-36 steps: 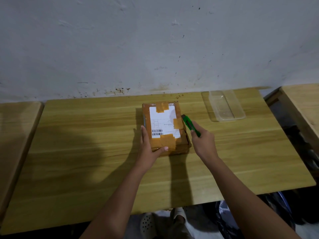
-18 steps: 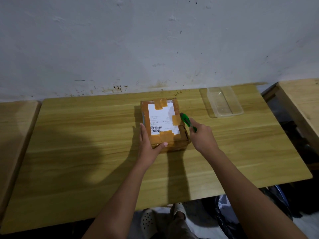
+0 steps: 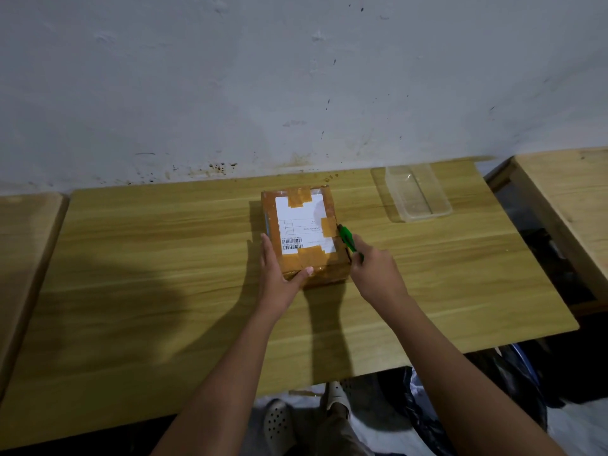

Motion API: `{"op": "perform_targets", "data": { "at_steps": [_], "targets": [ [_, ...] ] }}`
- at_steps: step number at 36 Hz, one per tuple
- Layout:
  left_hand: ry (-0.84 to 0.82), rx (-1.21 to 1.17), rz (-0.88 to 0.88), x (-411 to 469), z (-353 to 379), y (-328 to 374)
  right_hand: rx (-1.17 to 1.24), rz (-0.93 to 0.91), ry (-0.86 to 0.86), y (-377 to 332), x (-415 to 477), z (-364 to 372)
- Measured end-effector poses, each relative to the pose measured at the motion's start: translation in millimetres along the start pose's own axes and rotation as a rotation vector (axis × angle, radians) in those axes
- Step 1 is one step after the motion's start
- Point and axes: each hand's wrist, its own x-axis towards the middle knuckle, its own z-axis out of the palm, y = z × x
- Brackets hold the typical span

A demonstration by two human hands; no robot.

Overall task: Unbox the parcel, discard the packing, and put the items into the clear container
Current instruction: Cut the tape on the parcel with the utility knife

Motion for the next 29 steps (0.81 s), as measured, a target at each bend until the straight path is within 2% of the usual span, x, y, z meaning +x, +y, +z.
{"op": "perform_targets", "data": {
  "at_steps": [10,15,20,23,27,29],
  "targets": [
    [0.017,-0.002,-0.038,-0.2,0.3,3.6,-0.014,-0.023,0.032,14.5,-20.0,3.1],
    [0.027,-0.004,-0.052,-0.5,2.0,4.7,-0.047,-0.008,-0.011,23.3,-34.6,8.3],
    [0.04,-0.026,-0.053,-4.0,4.9,7.8,0.059,0.03,0.04,28.7,-43.1,11.1],
    [0.124,-0.072,-0.075,-9.6,15.0,16.0,0.137,0.025,0.107,29.2,-44.5,7.1],
    [0.24,-0.089,-0.145,-19.7,31.4,28.1,0.374,0.076,0.212,35.0,-36.8,0.3],
    [0.29,-0.062,-0.096,-25.1,29.1,25.8,0.497,0.127,0.207,40.8,-30.9,-1.5]
  ]
}}
